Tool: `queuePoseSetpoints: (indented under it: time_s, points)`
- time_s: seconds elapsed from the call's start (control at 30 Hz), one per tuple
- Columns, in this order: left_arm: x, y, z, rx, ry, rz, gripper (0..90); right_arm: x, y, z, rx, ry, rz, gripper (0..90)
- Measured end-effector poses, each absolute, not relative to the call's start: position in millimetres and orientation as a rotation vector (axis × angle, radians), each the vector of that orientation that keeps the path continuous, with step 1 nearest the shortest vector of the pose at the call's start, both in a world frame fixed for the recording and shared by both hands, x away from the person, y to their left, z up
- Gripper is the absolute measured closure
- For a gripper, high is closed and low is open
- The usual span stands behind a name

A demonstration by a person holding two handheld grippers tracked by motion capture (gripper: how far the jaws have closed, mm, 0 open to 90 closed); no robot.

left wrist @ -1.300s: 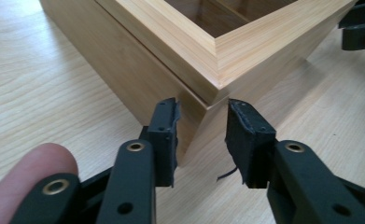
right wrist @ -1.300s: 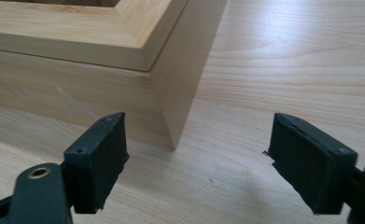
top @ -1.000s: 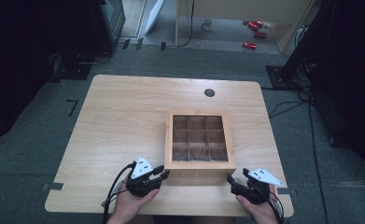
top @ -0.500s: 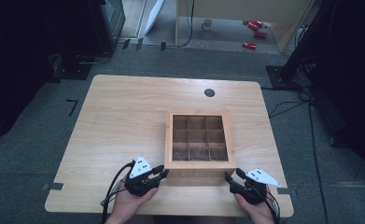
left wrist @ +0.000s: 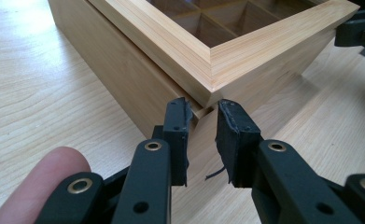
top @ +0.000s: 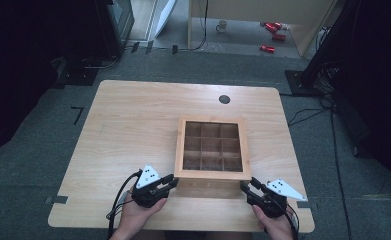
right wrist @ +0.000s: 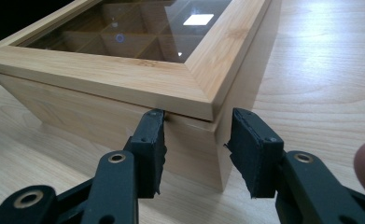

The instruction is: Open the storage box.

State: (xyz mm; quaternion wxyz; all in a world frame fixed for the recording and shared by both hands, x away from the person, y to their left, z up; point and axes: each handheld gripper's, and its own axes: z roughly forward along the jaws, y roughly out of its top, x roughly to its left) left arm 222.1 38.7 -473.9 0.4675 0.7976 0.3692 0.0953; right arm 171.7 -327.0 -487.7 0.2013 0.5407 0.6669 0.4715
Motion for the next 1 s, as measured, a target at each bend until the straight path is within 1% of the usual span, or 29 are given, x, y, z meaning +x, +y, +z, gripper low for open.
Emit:
queuePoseSetpoints:
  time_s: [0.07,0.17,0.23,0.27,0.37,0.4,0.47,0.5,0.53,0.57,0.6,0.63,0.67,0.77,0.8,0.87,0.9,1.0]
  points:
    - [222.1,38.8,-473.8,1.956,0.905,0.233,74.9,172.0,-326.2,-487.2,1.51,1.864,1.327,58.3]
    - [222.1,39.1,-474.0,1.953,0.9,0.234,74.8,171.6,-325.1,-486.3,1.503,1.861,1.313,58.8]
    - [222.2,39.4,-474.0,1.954,0.9,0.233,69.9,170.8,-323.6,-485.5,1.493,1.855,1.295,59.0]
    - [222.0,39.6,-474.4,1.96,0.9,0.234,69.9,170.8,-323.6,-485.5,1.493,1.855,1.295,59.0]
    - [220.2,41.9,-478.1,1.977,0.894,0.245,62.9,170.5,-323.5,-483.9,1.487,1.846,1.306,59.2]
    - [219.7,43.4,-479.9,1.98,0.896,0.252,58.0,170.1,-323.3,-482.2,1.483,1.838,1.31,59.2]
    - [219.0,48.5,-483.2,1.989,0.898,0.268,53.6,170.2,-322.7,-480.0,1.475,1.834,1.309,59.1]
    - [218.7,51.6,-484.8,1.989,0.902,0.28,53.6,170.2,-322.7,-480.0,1.475,1.834,1.309,59.1]
    - [218.2,55.2,-486.5,1.991,0.91,0.293,48.1,170.4,-321.9,-478.0,1.47,1.828,1.304,59.0]
    - [218.1,59.4,-488.3,1.993,0.92,0.307,48.1,170.4,-321.9,-478.0,1.47,1.828,1.304,59.0]
    - [218.0,65.3,-490.7,1.99,0.94,0.322,43.7,170.5,-320.7,-475.9,1.46,1.825,1.293,58.8]
    - [218.1,69.0,-492.0,1.988,0.955,0.326,43.7,170.5,-320.7,-475.9,1.46,1.825,1.293,58.8]
    - [218.4,74.3,-493.8,1.989,0.972,0.334,40.5,170.9,-320.1,-474.1,1.452,1.822,1.284,57.7]
    - [219.0,89.9,-497.9,1.984,1.033,0.357,38.0,172.1,-320.5,-471.3,1.442,1.821,1.275,55.5]
    - [219.2,94.9,-498.7,1.984,1.049,0.369,35.1,173.0,-321.2,-468.8,1.434,1.818,1.272,53.5]
    - [219.3,105.0,-500.6,1.978,1.092,0.415,34.1,173.6,-321.3,-466.9,1.427,1.812,1.271,52.4]
    - [219.6,108.4,-501.2,1.983,1.103,0.427,32.9,174.3,-321.2,-464.2,1.423,1.801,1.261,49.7]
    - [221.2,119.4,-505.2,2.002,1.14,0.445,32.1,175.0,-321.3,-461.0,1.419,1.791,1.252,47.0]
